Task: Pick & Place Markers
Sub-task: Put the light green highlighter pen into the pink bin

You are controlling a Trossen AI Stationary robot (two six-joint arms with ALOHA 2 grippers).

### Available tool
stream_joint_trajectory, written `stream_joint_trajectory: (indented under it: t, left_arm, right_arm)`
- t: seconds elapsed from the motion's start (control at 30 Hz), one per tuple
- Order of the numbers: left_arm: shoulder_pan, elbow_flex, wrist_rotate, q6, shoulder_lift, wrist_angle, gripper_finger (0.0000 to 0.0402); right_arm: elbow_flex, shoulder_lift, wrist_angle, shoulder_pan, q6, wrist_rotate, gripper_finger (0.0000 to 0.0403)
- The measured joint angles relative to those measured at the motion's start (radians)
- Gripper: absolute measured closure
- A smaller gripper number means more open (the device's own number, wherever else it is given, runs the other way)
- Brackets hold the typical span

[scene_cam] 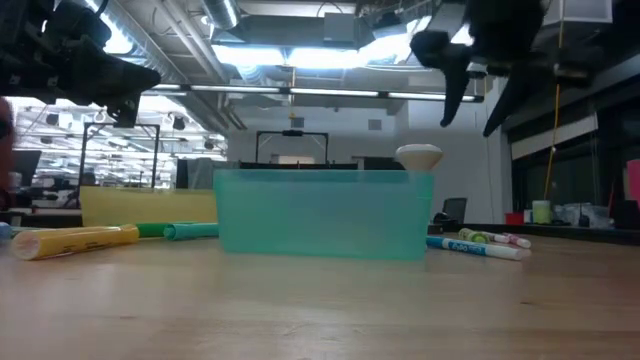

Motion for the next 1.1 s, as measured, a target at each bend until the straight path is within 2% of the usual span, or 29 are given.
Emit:
stream_joint_trajectory:
  t: [0.27,0.4,0.77,0.93,1.1]
  left_arm:
    - [0.000,0.000,0.000,0.000,0.000,0.000,0.0388]
    - [0.000,0.000,0.000,0.000,0.000,0.000,0.0390]
    - [0.000,0.000,0.000,0.000,0.000,0.000,0.0394]
    - [0.000,0.000,0.000,0.000,0.000,0.000,0.0390]
    - [0.000,0.000,0.000,0.000,0.000,0.000,0.0389]
  right_arm:
    - [-0.001,0.015,0.011,-0.168,-0.143,-0.147,0.0194]
    - [-0.001,0.038,0.013,-0.217,-0.159,-0.174,0.0194]
    - [-0.001,0.181,0.013,-0.277,-0.215,-0.179,0.0194]
    - [-0.001,0.220,0.013,-0.292,-0.290,-0.241,0.0194]
    - [-0.001,0.260,0.014,-0.312,-0.356,-0.253,0.0194]
